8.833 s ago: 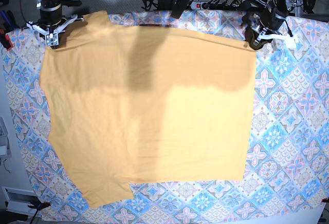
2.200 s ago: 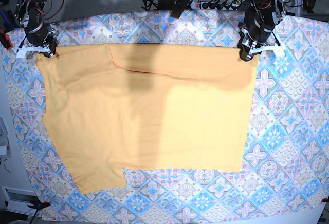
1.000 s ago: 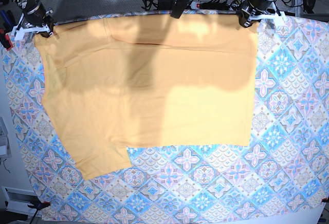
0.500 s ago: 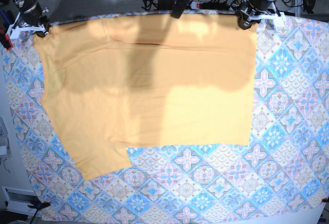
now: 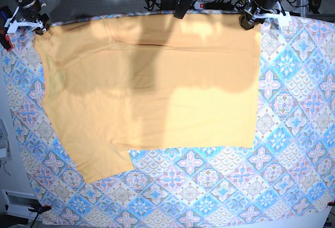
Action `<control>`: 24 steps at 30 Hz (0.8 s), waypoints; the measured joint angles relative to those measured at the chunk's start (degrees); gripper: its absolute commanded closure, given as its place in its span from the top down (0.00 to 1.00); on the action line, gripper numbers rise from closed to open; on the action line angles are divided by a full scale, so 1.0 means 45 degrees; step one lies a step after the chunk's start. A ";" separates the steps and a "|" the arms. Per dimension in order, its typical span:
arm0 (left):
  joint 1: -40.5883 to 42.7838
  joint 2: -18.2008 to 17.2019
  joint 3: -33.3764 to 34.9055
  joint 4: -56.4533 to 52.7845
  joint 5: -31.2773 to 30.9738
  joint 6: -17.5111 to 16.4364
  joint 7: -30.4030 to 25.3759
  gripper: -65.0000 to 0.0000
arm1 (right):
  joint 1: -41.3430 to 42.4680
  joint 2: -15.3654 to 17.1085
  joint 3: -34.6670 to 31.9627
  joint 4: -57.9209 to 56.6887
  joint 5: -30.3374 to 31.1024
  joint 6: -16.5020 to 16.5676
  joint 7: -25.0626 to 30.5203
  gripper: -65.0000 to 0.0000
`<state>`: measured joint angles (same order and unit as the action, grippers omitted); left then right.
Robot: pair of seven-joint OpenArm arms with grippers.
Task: Fold the T-shirt properly
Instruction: 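Drag the held shoulder edge further toward the robot with both grippers, then release the shirt and move both grippers out along the shirt's sides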
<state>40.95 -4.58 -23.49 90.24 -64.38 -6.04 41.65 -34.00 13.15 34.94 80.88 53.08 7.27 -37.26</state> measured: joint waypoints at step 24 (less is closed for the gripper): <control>0.0384 -0.0087 -0.2025 0.0539 0.0539 -0.0238 0.2375 0.35 | 0.0010 0.0000 0.0656 0.0029 -0.0165 0.0005 0.0024 0.34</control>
<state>42.68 -4.97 -32.60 92.66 -61.95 -7.11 52.34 -33.95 13.15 37.89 81.01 52.34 7.29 -37.15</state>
